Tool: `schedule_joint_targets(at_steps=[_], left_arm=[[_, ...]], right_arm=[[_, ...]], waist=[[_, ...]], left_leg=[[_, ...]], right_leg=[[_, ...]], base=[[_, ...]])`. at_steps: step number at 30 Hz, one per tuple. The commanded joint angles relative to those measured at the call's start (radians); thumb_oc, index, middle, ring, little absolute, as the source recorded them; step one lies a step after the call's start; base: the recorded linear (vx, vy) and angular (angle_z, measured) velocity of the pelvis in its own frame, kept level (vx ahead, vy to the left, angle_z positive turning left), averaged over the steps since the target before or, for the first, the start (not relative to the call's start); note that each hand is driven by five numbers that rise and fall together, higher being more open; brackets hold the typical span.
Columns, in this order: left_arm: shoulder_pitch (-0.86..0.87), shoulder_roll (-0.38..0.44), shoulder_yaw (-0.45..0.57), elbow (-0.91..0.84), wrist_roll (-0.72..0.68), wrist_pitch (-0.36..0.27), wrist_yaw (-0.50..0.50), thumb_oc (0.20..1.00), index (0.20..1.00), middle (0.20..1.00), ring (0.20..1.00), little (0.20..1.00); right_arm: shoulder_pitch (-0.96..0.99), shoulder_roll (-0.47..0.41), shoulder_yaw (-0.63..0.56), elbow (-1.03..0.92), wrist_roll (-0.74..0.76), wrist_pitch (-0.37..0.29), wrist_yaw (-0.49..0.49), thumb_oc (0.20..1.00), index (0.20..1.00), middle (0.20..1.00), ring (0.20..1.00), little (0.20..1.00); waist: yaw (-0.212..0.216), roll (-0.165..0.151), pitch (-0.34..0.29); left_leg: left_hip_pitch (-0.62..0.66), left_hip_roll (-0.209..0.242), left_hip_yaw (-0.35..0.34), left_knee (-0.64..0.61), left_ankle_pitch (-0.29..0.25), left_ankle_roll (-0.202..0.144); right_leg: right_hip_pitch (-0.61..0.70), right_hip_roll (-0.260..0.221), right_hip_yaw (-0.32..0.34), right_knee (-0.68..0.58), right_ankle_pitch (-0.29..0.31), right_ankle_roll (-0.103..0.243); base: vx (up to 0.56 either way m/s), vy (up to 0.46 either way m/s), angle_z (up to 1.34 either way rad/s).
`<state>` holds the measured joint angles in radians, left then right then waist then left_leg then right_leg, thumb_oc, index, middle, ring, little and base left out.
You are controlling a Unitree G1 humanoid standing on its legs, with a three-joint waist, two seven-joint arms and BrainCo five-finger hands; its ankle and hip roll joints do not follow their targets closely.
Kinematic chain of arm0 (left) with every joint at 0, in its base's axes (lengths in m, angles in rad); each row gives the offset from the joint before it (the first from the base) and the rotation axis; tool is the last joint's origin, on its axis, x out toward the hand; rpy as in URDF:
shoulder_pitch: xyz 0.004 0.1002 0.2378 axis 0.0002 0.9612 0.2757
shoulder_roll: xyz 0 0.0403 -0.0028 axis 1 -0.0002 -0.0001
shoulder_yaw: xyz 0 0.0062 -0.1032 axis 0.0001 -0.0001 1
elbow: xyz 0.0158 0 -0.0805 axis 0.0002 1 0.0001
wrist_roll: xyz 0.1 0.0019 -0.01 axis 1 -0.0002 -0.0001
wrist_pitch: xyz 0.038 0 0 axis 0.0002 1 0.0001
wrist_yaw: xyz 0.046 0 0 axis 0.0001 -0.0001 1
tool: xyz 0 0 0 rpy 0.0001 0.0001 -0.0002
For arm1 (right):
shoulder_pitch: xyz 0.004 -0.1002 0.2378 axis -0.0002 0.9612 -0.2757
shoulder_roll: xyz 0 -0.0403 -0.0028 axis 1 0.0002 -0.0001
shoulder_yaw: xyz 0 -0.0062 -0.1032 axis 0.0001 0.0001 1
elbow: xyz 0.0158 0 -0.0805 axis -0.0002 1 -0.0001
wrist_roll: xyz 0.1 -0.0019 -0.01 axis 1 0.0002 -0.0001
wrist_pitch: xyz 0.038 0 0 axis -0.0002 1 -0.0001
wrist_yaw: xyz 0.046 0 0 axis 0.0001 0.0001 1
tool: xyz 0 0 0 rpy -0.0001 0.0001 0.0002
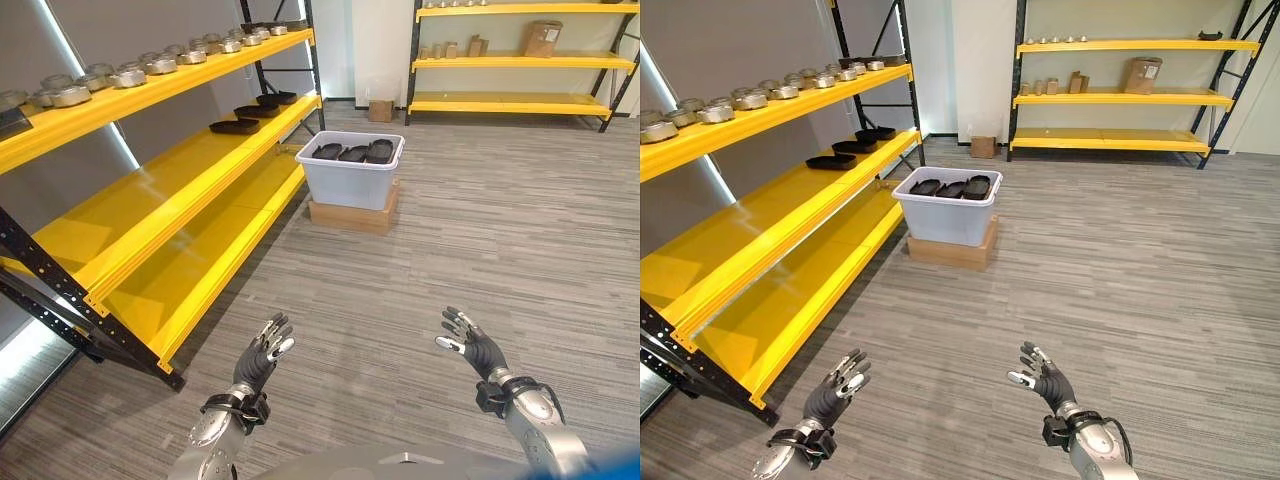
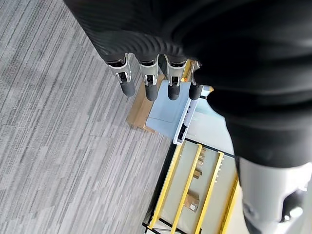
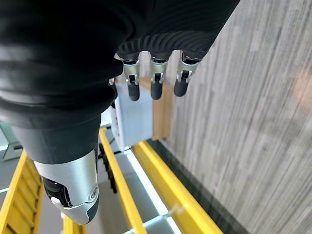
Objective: Move parts from the plastic box to the shelf.
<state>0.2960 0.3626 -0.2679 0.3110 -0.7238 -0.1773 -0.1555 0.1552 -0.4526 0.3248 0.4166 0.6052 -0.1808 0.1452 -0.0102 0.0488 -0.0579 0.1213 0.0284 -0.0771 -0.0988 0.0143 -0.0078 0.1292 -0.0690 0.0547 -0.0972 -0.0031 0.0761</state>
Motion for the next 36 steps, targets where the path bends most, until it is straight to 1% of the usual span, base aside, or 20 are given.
schedule_joint_targets(at_steps=[1, 17, 23, 25, 26, 27, 29, 30, 31, 32, 33, 34, 35, 36], left_arm=[[-0.035, 0.031, 0.006, 0.017, 0.031, -0.039, -0.019, 1.0, 1.0, 1.0, 1.0, 1.0], [-0.039, 0.017, -0.001, 0.022, 0.017, -0.037, -0.024, 1.0, 1.0, 1.0, 1.0, 1.0], [-0.049, 0.028, 0.006, 0.006, 0.012, -0.046, -0.018, 1.0, 1.0, 1.0, 1.0, 1.0], [-0.056, 0.03, 0.005, 0.003, 0.009, -0.049, -0.012, 1.0, 1.0, 1.0, 1.0, 1.0], [-0.057, 0.033, 0.008, -0.005, 0.008, -0.047, -0.01, 1.0, 1.0, 1.0, 1.0, 1.0], [-0.067, 0.041, 0.009, -0.013, 0.01, -0.051, -0.002, 1.0, 1.0, 1.0, 1.0, 1.0], [-0.072, 0.047, 0.014, -0.023, 0.016, -0.052, 0.002, 1.0, 1.0, 1.0, 1.0, 1.0], [-0.074, 0.05, 0.017, -0.028, 0.019, -0.052, 0.005, 1.0, 1.0, 1.0, 1.0, 1.0], [-0.074, 0.051, 0.018, -0.029, 0.023, -0.052, 0.008, 1.0, 1.0, 1.0, 1.0, 1.0], [-0.082, 0.056, 0.019, -0.037, 0.027, -0.053, 0.014, 1.0, 1.0, 1.0, 1.0, 1.0], [-0.088, 0.061, 0.02, -0.044, 0.026, -0.054, 0.016, 1.0, 1.0, 1.0, 1.0, 1.0], [-0.093, 0.063, 0.014, -0.046, 0.031, -0.054, 0.016, 1.0, 1.0, 1.0, 1.0, 1.0], [-0.094, 0.063, 0.015, -0.041, 0.036, -0.048, 0.017, 1.0, 1.0, 1.0, 1.0, 1.0], [-0.1, 0.061, 0.012, -0.037, 0.032, -0.049, 0.016, 1.0, 1.0, 1.0, 1.0, 1.0]], right_arm=[[-0.043, 0.003, 0.016, 0.001, 0.022, -0.036, 0.016, 1.0, 1.0, 1.0, 1.0, 1.0], [-0.045, 0.011, 0.02, 0.005, 0.025, -0.038, 0.015, 1.0, 1.0, 1.0, 1.0, 1.0], [-0.063, 0.01, 0.021, 0.007, 0.03, -0.036, 0.007, 1.0, 1.0, 1.0, 1.0, 1.0], [-0.071, 0.016, 0.023, 0.013, 0.031, -0.033, 0.002, 1.0, 1.0, 1.0, 1.0, 1.0], [-0.073, 0.017, 0.023, 0.013, 0.034, -0.033, 0.001, 1.0, 1.0, 1.0, 1.0, 1.0], [-0.084, 0.02, 0.028, 0.013, 0.033, -0.033, -0.002, 1.0, 1.0, 1.0, 1.0, 1.0], [-0.089, 0.027, 0.028, 0.014, 0.036, -0.032, -0.005, 1.0, 1.0, 1.0, 1.0, 1.0], [-0.085, 0.031, 0.027, 0.007, 0.038, -0.03, -0.005, 1.0, 1.0, 1.0, 1.0, 1.0], [-0.079, 0.038, 0.025, 0.009, 0.041, -0.03, -0.006, 1.0, 1.0, 1.0, 1.0, 1.0], [-0.077, 0.048, 0.03, 0.01, 0.053, -0.03, -0.009, 1.0, 1.0, 1.0, 1.0, 1.0], [-0.071, 0.054, 0.029, -0.001, 0.063, -0.03, -0.007, 1.0, 1.0, 1.0, 1.0, 1.0], [-0.071, 0.056, 0.03, 0.001, 0.061, -0.031, -0.005, 1.0, 1.0, 1.0, 1.0, 1.0], [-0.067, 0.058, 0.029, -0.003, 0.057, -0.029, -0.006, 1.0, 1.0, 1.0, 1.0, 1.0], [-0.069, 0.055, 0.03, -0.002, 0.059, -0.026, -0.005, 1.0, 1.0, 1.0, 1.0, 1.0]], waist=[[0.011, -0.057, -0.025], [0.012, -0.057, -0.018], [0.022, -0.065, 0.0], [0.026, -0.069, 0.005], [0.028, -0.07, 0.009], [0.027, -0.071, 0.022], [0.026, -0.071, 0.037], [0.024, -0.073, 0.048], [0.019, -0.074, 0.062], [0.012, -0.071, 0.095], [0.007, -0.065, 0.111], [0.009, -0.053, 0.138], [0.008, -0.052, 0.138], [0.001, -0.055, 0.138]], left_leg=[[-0.041, 0.015, -0.042, 0.012, -0.05, 0.002], [-0.045, 0.012, -0.048, 0.014, -0.054, 0.005], [-0.074, -0.003, -0.037, 0.036, -0.064, 0.016], [-0.086, -0.018, -0.04, 0.045, -0.072, 0.025], [-0.088, -0.027, -0.043, 0.052, -0.079, 0.032], [-0.099, -0.041, -0.048, 0.074, -0.09, 0.043], [-0.108, -0.062, -0.058, 0.108, -0.107, 0.057], [-0.108, -0.072, -0.063, 0.118, -0.111, 0.064], [-0.105, -0.082, -0.071, 0.131, -0.117, 0.074], [-0.1, -0.103, -0.088, 0.156, -0.124, 0.09], [-0.091, -0.108, -0.098, 0.164, -0.129, 0.099], [-0.074, -0.106, -0.097, 0.169, -0.139, 0.114], [-0.056, -0.109, -0.094, 0.161, -0.148, 0.117], [-0.037, -0.112, -0.092, 0.152, -0.158, 0.118]], right_leg=[[-0.053, -0.03, 0.053, 0.011, 0.008, 0.017], [-0.053, -0.033, 0.055, 0.011, 0.005, 0.02], [-0.081, -0.046, 0.066, 0.014, 0.015, 0.03], [-0.092, -0.061, 0.06, 0.038, 0.01, 0.039], [-0.102, -0.068, 0.061, 0.068, 0.004, 0.044], [-0.134, -0.079, 0.058, 0.142, -0.011, 0.053], [-0.172, -0.092, 0.063, 0.238, -0.025, 0.066], [-0.196, -0.097, 0.064, 0.299, -0.007, 0.07], [-0.235, -0.101, 0.073, 0.389, 0.033, 0.072], [-0.306, -0.099, 0.092, 0.552, 0.147, 0.062], [-0.34, -0.089, 0.1, 0.621, 0.174, 0.051], [-0.412, -0.079, 0.066, 0.72, 0.154, 0.039], [-0.438, -0.087, 0.039, 0.715, 0.141, 0.037], [-0.471, -0.07, 0.011, 0.657, 0.118, 0.034]], base=[[0.0, 0.0, 0.0], [0.0, 0.0, 0.0], [0.0, 0.06, -0.03], [0.04, 0.137, -0.05], [0.02, 0.19, 0.01], [0.01, 0.206, 0.01], [0.01, 0.207, 0.03], [0.0, 0.179, 0.14], [-0.03, 0.22, 0.4], [-0.01, 0.24, 0.52], [0.01, 0.294, 0.71], [0.1, 0.217, 0.62], [0.16, 0.162, 0.36], [0.22, 0.045, -0.05]])
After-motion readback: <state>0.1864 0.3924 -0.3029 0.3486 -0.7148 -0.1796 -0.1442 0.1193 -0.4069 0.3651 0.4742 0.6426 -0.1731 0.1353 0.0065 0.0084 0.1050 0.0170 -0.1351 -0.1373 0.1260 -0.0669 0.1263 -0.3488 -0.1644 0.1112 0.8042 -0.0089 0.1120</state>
